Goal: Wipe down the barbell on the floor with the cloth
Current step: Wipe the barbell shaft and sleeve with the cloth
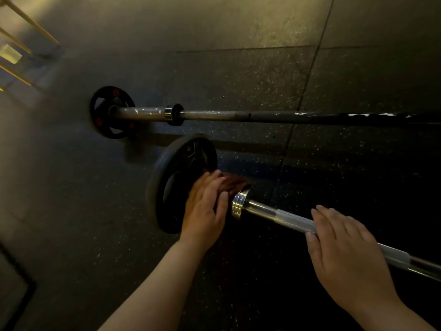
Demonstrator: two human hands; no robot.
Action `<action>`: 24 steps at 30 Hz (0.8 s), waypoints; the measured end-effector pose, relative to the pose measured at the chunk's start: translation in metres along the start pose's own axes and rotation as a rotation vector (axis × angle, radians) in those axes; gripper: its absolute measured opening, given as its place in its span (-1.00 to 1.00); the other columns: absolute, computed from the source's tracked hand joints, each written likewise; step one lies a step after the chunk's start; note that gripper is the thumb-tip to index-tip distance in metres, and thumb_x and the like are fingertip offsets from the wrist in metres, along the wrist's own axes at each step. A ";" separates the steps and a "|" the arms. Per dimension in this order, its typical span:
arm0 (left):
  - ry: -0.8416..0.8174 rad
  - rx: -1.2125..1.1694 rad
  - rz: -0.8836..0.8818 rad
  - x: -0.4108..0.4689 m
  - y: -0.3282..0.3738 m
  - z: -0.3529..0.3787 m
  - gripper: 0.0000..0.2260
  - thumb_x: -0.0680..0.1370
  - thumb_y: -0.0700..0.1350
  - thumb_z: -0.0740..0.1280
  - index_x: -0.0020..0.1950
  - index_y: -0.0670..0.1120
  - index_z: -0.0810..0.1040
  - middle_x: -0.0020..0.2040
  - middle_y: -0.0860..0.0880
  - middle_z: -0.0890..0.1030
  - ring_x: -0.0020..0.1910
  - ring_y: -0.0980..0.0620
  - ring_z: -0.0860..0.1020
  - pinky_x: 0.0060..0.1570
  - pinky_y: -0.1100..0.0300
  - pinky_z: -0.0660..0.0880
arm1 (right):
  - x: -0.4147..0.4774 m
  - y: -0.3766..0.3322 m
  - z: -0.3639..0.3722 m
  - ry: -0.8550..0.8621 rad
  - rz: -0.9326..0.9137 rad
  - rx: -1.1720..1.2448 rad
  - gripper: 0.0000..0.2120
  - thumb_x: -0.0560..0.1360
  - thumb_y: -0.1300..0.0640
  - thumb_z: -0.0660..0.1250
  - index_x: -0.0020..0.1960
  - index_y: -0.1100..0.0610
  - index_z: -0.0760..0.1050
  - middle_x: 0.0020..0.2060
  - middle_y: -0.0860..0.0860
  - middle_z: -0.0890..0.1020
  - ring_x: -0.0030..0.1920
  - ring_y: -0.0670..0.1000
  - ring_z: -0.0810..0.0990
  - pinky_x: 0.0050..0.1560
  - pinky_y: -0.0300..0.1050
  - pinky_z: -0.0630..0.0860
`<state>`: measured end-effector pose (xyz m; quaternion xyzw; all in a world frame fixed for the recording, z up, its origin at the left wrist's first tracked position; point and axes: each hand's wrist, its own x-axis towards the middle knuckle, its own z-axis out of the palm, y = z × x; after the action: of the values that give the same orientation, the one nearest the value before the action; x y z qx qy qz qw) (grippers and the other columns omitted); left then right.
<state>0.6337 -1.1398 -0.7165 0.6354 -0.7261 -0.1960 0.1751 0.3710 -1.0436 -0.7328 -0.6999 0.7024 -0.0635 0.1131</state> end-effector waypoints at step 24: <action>0.169 -0.099 -0.146 0.007 0.023 0.016 -0.85 0.69 -0.02 0.11 0.16 0.12 0.45 0.17 0.12 0.48 0.23 0.35 0.35 0.31 0.20 0.35 | 0.016 -0.035 0.001 -0.060 0.141 0.005 -0.38 0.65 -0.13 -0.08 0.42 0.25 0.47 0.41 0.20 0.52 0.47 0.20 0.43 0.46 0.28 0.31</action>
<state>0.6051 -1.1426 -0.7182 0.6913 -0.6501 -0.1896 0.2520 0.4053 -1.0595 -0.7262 -0.6499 0.7461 -0.0361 0.1400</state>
